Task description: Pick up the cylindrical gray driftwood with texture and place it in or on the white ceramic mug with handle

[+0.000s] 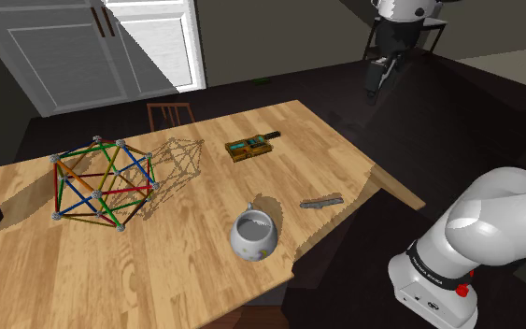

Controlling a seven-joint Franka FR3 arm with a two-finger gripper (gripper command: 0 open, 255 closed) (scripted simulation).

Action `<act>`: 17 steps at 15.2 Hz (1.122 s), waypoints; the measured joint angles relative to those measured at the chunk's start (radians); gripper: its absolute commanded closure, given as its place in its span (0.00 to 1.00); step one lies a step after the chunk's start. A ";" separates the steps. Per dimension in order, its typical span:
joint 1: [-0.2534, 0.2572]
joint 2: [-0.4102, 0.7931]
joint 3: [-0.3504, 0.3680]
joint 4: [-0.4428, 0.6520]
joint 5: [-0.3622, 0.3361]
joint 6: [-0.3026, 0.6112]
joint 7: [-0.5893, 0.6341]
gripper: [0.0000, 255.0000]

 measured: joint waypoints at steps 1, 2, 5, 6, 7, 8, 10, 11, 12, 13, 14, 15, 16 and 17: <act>0.000 0.000 0.000 0.000 0.000 0.000 0.000 0.00; 0.003 0.000 -0.007 -0.017 0.000 0.017 -0.012 0.00; 0.019 -0.003 -0.048 -0.104 -0.005 0.101 -0.081 0.00; 0.025 -0.007 -0.061 -0.143 -0.006 0.136 -0.105 0.00; 0.032 -0.012 -0.075 -0.174 -0.007 0.161 -0.131 0.00; 0.037 -0.001 -0.092 -0.195 -0.010 0.193 -0.159 0.00; 0.050 0.010 -0.119 -0.260 -0.012 0.267 -0.210 0.00; 0.055 0.016 -0.135 -0.284 -0.013 0.297 -0.237 0.00; 0.061 0.030 -0.150 -0.310 -0.015 0.335 -0.264 0.00; 0.067 0.048 -0.165 -0.327 -0.016 0.368 -0.292 0.00; 0.072 0.068 -0.181 -0.343 -0.018 0.403 -0.320 0.00; 0.077 0.088 -0.199 -0.361 -0.020 0.439 -0.351 0.00; 0.080 0.109 -0.218 -0.377 -0.024 0.474 -0.385 0.00; 0.088 0.126 -0.231 -0.399 -0.022 0.511 -0.411 0.00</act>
